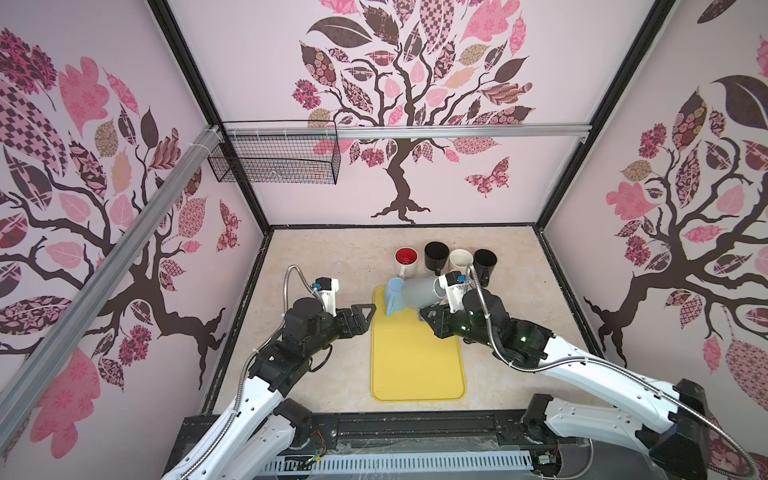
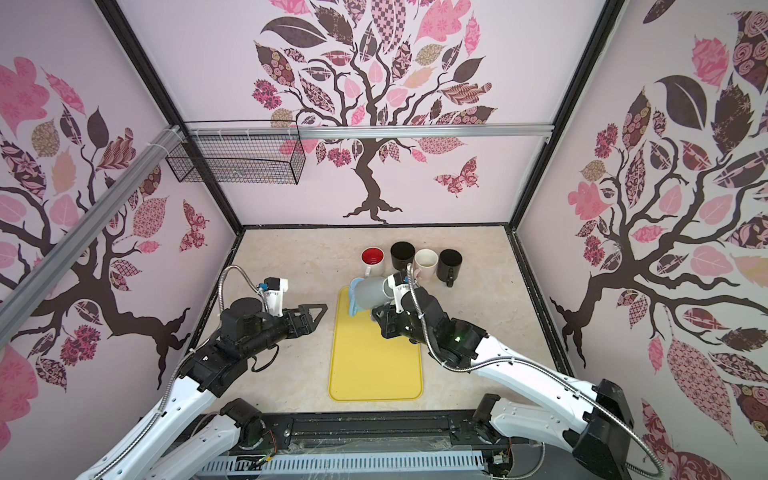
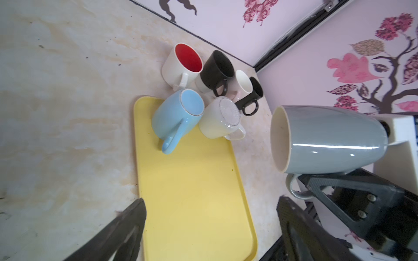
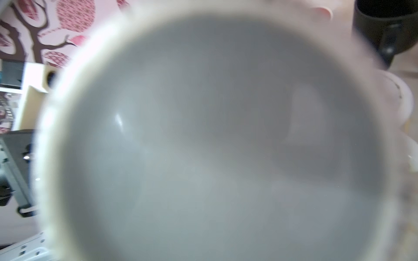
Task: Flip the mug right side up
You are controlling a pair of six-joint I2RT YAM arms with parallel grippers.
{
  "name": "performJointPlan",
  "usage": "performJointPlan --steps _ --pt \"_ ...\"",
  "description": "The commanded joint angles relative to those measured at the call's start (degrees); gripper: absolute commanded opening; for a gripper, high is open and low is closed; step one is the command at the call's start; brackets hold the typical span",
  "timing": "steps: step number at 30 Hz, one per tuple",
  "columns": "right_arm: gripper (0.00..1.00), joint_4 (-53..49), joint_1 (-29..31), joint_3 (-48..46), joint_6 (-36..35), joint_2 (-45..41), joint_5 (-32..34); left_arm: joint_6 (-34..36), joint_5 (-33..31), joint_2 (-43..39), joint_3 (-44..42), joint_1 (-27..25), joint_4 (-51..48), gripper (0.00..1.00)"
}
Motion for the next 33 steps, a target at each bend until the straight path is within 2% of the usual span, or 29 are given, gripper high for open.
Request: performJointPlan --steps 1,5,8,16,22,27,33 --pt "0.00 12.74 0.06 0.26 -4.26 -2.28 -8.06 -5.83 6.92 -2.92 -4.67 0.07 7.07 0.93" --pt "0.00 19.00 -1.99 -0.83 0.79 -2.42 -13.18 -9.16 8.71 -6.07 -8.99 0.10 13.04 0.92" --pt "0.00 27.14 -4.43 -3.05 4.88 -1.37 -21.89 -10.91 9.30 -7.72 -12.00 0.11 16.52 0.92" --pt "0.00 38.05 -4.90 -5.91 11.20 2.42 -28.30 -18.77 11.05 -9.06 -19.74 0.06 32.97 0.84" --pt "0.00 42.89 -4.92 -7.35 14.39 4.36 -30.29 -20.27 13.18 -7.83 -18.95 0.06 37.29 0.75" --pt "0.00 44.69 -4.95 -7.74 15.96 5.61 -29.68 -21.62 13.84 -7.00 -18.89 -0.02 39.55 0.62" --pt "0.00 48.68 -4.91 -7.01 18.84 9.14 -30.21 -22.36 13.63 -8.13 -19.09 -0.20 40.41 0.62"
